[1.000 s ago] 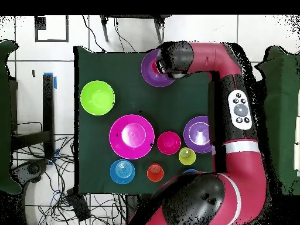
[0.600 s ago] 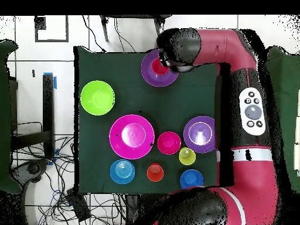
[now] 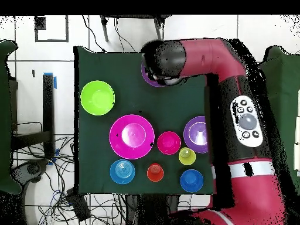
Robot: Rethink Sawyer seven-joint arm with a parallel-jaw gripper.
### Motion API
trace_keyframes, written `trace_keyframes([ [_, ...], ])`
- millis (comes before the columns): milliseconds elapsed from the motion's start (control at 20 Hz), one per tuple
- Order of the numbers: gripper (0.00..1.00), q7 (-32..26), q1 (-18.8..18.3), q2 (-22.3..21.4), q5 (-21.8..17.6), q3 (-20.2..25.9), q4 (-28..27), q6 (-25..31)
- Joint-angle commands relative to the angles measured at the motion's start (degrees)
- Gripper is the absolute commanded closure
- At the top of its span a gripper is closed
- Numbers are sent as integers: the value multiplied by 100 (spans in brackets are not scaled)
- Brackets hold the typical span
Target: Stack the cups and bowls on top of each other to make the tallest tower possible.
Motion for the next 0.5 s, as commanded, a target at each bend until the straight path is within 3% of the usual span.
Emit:
trace_keyframes([
  [50, 0, 1731, 491, -743, 66, -682, 2487, -1049],
  [250, 0, 2112, 604, -925, 49, -868, 3278, -1883],
  [500, 0, 2367, 770, -781, -127, -1148, 3631, -2477],
])
